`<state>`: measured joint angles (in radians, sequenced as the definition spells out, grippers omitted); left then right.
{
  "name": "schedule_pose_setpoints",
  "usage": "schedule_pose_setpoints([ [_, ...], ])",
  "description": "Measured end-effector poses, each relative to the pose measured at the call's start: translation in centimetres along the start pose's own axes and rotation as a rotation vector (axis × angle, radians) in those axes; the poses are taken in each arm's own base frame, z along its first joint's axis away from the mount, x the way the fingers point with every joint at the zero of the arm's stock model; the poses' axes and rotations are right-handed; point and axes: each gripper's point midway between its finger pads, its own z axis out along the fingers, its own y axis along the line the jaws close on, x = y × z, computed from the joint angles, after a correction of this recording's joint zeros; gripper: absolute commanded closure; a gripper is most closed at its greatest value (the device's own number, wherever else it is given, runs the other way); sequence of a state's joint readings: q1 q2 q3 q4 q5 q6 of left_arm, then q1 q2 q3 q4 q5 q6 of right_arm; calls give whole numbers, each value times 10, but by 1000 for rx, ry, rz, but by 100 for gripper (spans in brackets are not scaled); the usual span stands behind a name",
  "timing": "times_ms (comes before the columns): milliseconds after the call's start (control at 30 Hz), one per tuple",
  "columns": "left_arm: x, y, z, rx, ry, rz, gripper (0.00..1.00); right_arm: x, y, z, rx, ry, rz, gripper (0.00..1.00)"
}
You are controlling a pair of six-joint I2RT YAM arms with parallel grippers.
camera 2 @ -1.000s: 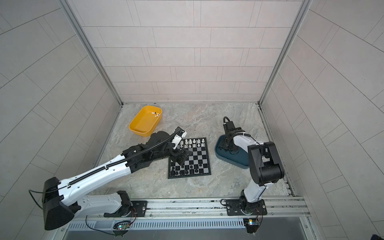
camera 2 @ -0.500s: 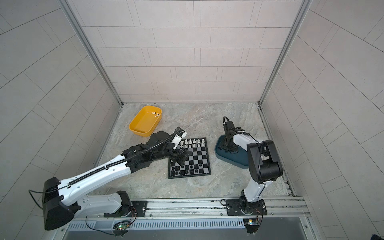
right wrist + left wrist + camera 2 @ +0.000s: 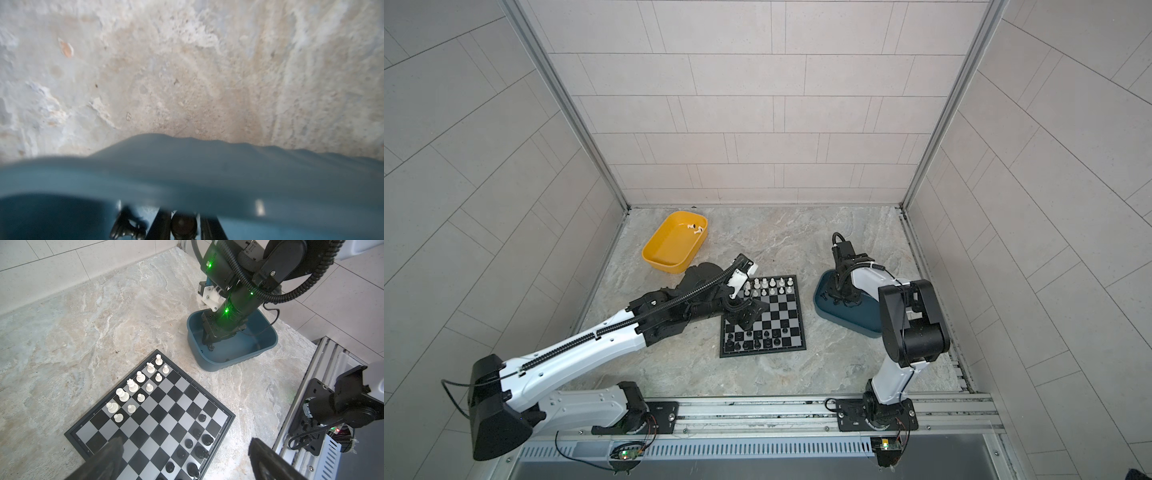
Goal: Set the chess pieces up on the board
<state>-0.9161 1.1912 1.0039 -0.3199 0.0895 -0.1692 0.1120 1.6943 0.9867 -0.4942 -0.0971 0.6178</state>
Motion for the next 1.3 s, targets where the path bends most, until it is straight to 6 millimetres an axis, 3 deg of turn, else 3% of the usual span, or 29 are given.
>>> schedule_pose_setpoints([
  [400,-9,-1,1,5,-36,-76,0,-4,2,-8,-74,-12,94,91],
  [500,-13,-5,8,27,-50,-125,0,-14,0,-32,-130,-53,151,92],
  [667,-16,-17,41,109,-50,-224,2,-45,5,-108,-298,-219,239,92],
  [767,-18,-25,66,162,-54,-263,5,-50,18,-145,-413,-278,267,92],
  [867,-21,-33,93,215,-64,-285,8,-48,30,-168,-515,-285,306,93],
  [1033,-39,-45,122,304,-127,-312,9,-39,41,-188,-644,-283,378,94],
  [1300,-86,-59,139,412,-243,-338,22,-23,56,-192,-763,-204,456,94],
])
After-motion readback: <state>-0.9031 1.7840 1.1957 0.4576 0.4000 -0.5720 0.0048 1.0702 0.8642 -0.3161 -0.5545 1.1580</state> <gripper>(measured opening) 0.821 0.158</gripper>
